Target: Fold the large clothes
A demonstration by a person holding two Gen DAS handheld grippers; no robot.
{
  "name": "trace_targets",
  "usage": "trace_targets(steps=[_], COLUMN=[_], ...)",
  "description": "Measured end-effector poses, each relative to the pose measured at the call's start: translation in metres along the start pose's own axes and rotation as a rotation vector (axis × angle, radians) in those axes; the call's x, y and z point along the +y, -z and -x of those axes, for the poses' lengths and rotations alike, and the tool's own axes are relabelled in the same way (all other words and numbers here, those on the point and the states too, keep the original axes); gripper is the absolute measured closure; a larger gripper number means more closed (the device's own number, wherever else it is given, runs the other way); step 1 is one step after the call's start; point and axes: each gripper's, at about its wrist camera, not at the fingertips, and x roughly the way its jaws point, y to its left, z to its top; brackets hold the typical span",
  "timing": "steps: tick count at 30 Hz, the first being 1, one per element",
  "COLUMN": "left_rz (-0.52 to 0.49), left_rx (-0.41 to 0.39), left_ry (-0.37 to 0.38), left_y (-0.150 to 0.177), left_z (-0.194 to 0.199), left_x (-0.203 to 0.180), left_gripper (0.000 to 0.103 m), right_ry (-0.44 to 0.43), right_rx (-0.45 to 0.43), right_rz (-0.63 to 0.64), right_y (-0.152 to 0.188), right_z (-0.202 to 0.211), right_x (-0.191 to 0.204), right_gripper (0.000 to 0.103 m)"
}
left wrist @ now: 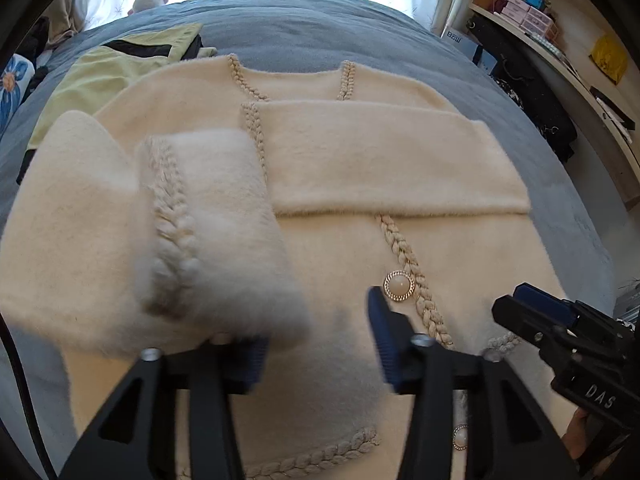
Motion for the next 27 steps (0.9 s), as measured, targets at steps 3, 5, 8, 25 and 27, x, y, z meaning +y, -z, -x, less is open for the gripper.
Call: trace_targets(steps=[3, 5, 8, 25, 27], left_rz=[0.001, -0.007, -0.012, 0.203, 0.235], left_rx=[-0.014, -0.025, -0.075, -0.184, -0.179], left_ry=[0.003, -0.004, -0.028, -0.264, -0.254], left_y=[0.003, 0.008, 0.014, 0.068, 0.074], left_z=[0.018, 0.026, 0.056, 0.125, 0.124], left_x=[-0.005, -0.005, 0.001, 0.078, 0.086], left_gripper=[0.034, 0.034, 0.034, 0.024, 0.024], right_ry=[-0.027, -0.048, -0.091, -0.108, -0.07], right_rx=[-0.001, -0.007, -0.01, 0.014, 0.012], right_rz=[0.001, 0.019, 0.065, 0.545, 0.58], right_y=[0.0, -0.001, -0.002, -0.002, 0.001], right_z=[0.0, 0.002, 0.007, -0.036, -0.048], right_x=[-0.001, 0.005, 0.019, 0.158, 0.167], right_gripper=[0.056, 0.056, 0.056, 0.034, 0.034])
